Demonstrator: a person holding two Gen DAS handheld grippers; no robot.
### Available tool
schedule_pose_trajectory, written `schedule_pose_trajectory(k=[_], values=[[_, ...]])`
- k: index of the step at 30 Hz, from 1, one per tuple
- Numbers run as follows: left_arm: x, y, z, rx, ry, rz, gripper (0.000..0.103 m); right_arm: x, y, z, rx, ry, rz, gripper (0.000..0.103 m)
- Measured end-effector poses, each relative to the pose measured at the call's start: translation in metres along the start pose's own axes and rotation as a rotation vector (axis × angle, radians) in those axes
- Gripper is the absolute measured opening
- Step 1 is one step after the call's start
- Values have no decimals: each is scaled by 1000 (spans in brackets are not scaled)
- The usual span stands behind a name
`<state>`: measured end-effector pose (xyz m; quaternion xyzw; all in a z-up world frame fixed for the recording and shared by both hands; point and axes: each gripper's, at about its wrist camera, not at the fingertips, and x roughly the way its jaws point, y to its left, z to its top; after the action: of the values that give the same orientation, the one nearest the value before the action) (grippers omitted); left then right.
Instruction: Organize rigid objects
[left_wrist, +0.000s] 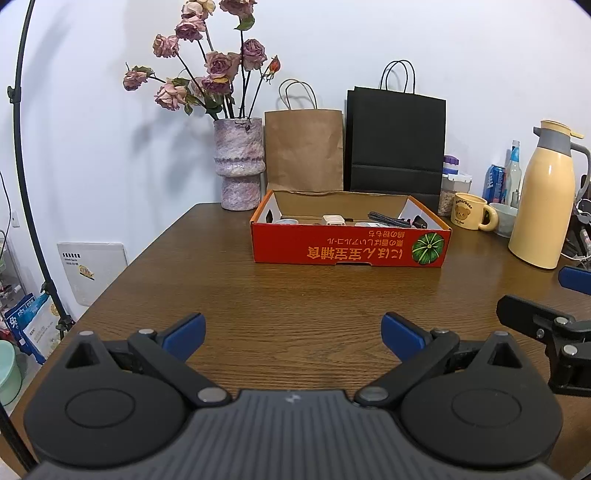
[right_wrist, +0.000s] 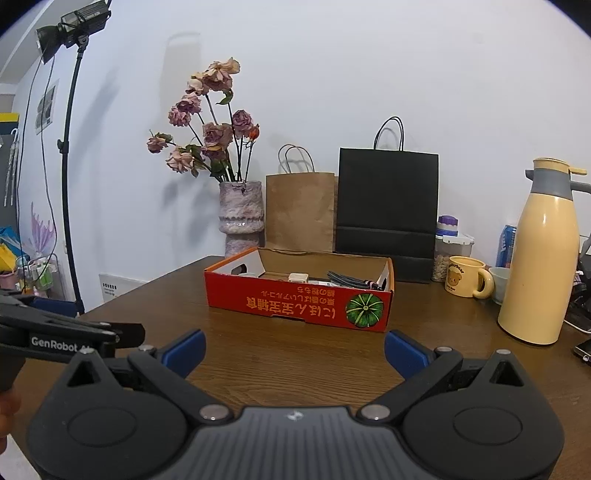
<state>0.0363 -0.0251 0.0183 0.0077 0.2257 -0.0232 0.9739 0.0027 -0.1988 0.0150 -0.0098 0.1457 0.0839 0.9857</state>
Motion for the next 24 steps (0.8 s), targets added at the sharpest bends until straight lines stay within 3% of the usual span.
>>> schedule_pose_trajectory(k=[24], values=[[-2, 2, 1, 0, 0, -1, 103, 1, 4, 0, -6, 3, 1, 103]])
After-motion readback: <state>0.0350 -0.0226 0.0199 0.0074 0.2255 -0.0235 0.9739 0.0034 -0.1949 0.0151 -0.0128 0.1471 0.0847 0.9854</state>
